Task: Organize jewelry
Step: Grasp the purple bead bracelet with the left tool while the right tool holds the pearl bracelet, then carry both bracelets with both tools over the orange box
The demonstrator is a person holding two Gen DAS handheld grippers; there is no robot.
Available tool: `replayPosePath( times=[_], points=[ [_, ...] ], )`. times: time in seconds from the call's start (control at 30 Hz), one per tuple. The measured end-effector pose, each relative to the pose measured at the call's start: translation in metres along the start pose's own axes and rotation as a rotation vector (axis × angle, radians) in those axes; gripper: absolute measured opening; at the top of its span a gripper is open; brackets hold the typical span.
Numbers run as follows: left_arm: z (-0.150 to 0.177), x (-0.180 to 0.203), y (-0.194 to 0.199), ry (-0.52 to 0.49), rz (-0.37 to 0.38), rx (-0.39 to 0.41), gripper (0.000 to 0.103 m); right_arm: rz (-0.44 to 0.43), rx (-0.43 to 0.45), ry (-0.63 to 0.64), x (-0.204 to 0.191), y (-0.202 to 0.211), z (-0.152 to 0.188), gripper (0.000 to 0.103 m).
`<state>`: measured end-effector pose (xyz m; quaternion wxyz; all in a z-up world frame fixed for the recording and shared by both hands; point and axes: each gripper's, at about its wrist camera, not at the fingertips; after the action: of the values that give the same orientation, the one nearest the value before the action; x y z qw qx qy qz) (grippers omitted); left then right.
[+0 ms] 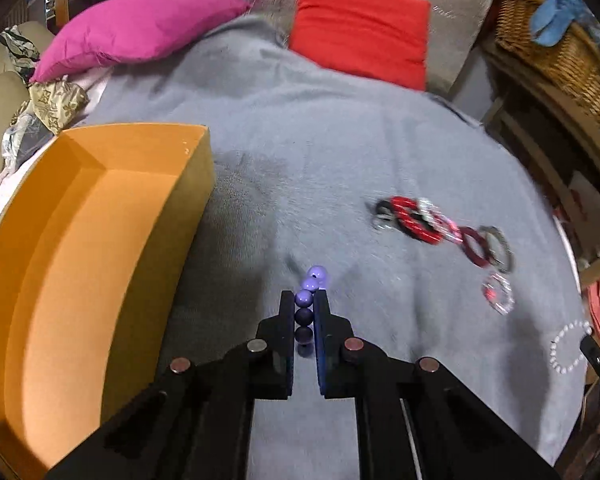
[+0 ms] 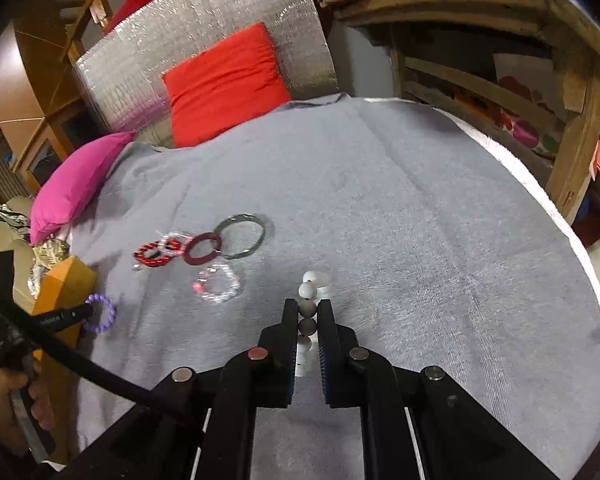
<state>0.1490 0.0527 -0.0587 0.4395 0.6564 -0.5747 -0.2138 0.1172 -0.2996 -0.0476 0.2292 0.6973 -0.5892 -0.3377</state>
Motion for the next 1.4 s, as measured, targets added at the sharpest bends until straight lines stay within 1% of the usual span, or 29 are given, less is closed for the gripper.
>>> replayPosePath(
  times=[0.17,0.27,0.37,0.5,0.7,0.87,1.1,1.2,1.4],
  points=[
    [0.023,0.001,0.035,-0.019,0.045,0.02,0.009,-0.045,0.004,-0.011,-0.006,0.024,0.007,0.01],
    [0.035,-0.002,0.056,-0.036,0.055,0.04,0.009,-0.062,0.007,-0.009,-0.011,0.039,0.014,0.01],
    [0.044,-0.005,0.069,-0.044,0.065,0.046,0.009,-0.078,0.008,0.001,-0.019,0.051,0.021,0.01],
    [0.059,-0.008,0.084,-0.069,0.043,0.059,0.009,-0.097,0.012,0.024,-0.034,0.065,0.03,0.01],
    [0.075,-0.017,0.099,-0.06,0.027,0.064,0.009,-0.134,-0.004,0.081,-0.066,0.073,0.043,0.01],
    [0.08,-0.024,0.115,-0.05,0.03,0.085,0.009,-0.163,-0.013,0.128,-0.092,0.077,0.051,0.01],
    [0.079,-0.042,0.136,-0.019,0.021,0.131,0.009,-0.195,-0.011,0.18,-0.122,0.083,0.054,0.01],
    [0.077,-0.057,0.143,0.004,0.004,0.15,0.009,-0.208,-0.009,0.201,-0.134,0.085,0.052,0.01],
    [0.07,-0.1,0.152,0.078,-0.052,0.174,0.009,-0.249,0.007,0.263,-0.169,0.09,0.046,0.01]
  ],
)
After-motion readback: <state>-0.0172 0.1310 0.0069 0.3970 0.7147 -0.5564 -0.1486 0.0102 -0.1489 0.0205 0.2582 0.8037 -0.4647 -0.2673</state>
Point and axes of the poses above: each gripper's, at about its wrist camera, not at the fingertips, and y roughly against the way its jaws point, x to its right, z to its underside, and after that the axes turned 7 degrees about y, right-handed
